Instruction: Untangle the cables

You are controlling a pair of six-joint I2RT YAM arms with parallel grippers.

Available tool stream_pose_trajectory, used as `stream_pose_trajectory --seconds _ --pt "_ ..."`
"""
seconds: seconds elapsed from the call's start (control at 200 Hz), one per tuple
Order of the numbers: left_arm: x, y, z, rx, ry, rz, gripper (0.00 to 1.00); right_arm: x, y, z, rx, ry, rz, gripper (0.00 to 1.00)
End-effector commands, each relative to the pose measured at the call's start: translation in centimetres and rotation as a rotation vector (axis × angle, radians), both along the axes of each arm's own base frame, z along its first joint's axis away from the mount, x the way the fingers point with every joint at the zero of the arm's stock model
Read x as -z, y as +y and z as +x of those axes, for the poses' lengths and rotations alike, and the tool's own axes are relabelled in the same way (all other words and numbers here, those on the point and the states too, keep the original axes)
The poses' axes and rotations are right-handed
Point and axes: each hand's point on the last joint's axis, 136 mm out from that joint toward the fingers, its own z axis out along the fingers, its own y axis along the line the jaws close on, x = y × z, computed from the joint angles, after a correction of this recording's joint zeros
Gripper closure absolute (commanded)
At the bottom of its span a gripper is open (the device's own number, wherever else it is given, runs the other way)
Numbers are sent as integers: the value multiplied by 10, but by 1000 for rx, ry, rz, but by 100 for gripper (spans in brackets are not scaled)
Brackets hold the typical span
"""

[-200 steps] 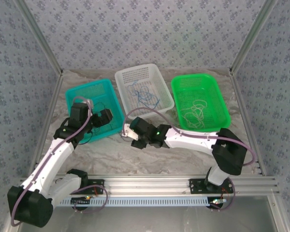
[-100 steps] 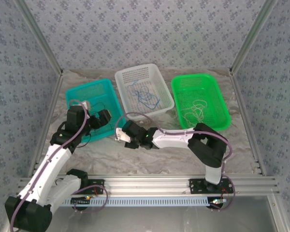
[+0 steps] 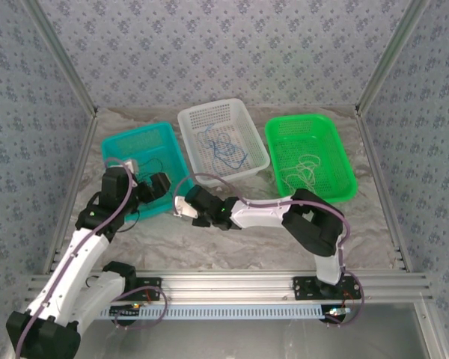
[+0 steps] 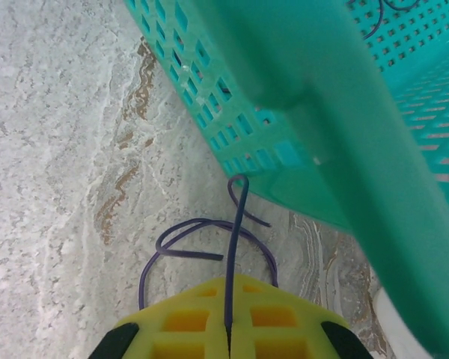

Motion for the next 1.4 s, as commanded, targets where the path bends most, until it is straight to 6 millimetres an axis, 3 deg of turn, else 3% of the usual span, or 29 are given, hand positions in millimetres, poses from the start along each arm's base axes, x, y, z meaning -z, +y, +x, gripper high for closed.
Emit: stream_pose_trajectory --seconds 0.0,0.26,0.55,0.804,1.149,1.394 --pt "-6 4 -9 -10 -17 1 1 -37 -10 -16 -13 0 56 100" --pt "-40 -19 -16 115 -151 -99 0 -117 -50 -53 31 123 279 100" --pt "-67 -86 -44 440 -384 -198 3 -179 -82 -46 183 314 612 100" --pt "-62 -129 -60 611 -439 -191 9 -207 -89 -32 283 470 867 100" --pt "-59 -182 -86 873 -487 -73 16 -225 -92 -31 377 590 897 100" --pt "-68 -200 -89 943 -604 -4 15 -236 -91 -36 401 697 939 100"
